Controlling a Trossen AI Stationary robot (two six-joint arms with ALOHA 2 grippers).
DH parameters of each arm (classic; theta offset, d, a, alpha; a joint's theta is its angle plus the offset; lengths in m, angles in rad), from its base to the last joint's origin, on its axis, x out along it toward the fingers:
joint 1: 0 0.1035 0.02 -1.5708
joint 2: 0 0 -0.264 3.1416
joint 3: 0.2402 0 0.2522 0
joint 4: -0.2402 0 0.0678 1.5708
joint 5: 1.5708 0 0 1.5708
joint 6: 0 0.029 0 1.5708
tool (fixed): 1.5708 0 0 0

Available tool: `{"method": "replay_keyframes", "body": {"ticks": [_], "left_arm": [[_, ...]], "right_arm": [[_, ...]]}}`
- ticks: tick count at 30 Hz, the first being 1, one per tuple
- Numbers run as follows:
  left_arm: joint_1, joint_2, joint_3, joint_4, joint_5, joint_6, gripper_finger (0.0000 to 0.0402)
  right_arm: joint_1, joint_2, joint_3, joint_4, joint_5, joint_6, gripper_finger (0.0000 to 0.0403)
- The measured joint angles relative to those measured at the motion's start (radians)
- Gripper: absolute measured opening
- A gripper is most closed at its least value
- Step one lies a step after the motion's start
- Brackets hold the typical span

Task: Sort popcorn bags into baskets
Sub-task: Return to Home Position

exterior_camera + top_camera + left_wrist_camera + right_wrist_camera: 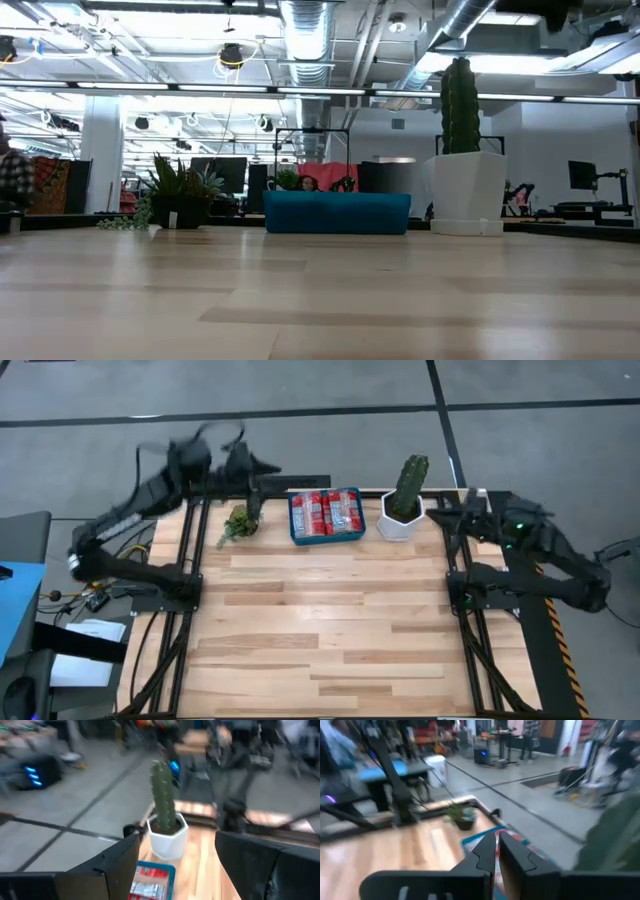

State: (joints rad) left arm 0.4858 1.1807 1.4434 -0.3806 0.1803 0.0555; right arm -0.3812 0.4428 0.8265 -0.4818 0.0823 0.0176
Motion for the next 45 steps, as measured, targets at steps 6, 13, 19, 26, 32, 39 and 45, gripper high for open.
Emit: {"method": "replay_keyframes", "body": {"ticks": [6, 13, 19, 26, 32, 39, 45], "left_arm": [[-0.156, -0.326, -0.612, 0.472, -0.283, -0.174, 0.0250], [-0.314, -0.718, -1.006, 0.622, -0.468, -0.342, 0.0250], [-0.472, -1.015, -1.156, 0.506, -0.724, -0.353, 0.0250], [-0.595, -1.113, -1.281, 0.510, -0.878, -0.374, 0.0250], [-0.639, -1.109, -1.311, 0.503, -0.858, -0.422, 0.0250], [-0.652, -1.109, -1.311, 0.517, -0.885, -0.432, 0.0250], [-0.652, -1.109, -1.311, 0.495, -0.886, -0.485, 0.0250]], "right_arm": [[-0.037, -0.088, -0.239, 0.189, -0.121, 0.204, 0.0048], [-0.104, -0.091, -0.364, 0.302, -0.243, 0.323, 0.0051], [-0.231, -0.092, -0.410, 0.385, -0.379, 0.362, 0.0052], [-0.373, -0.091, -0.600, 0.677, -0.620, 0.486, 0.0052], [-0.374, -0.091, -0.764, 0.833, -0.663, 0.576, 0.0052], [-0.114, -0.091, -0.806, 0.909, -0.592, 0.630, 0.0052], [0.206, -0.091, -0.770, 0.984, -0.250, 0.625, 0.0052]]}}
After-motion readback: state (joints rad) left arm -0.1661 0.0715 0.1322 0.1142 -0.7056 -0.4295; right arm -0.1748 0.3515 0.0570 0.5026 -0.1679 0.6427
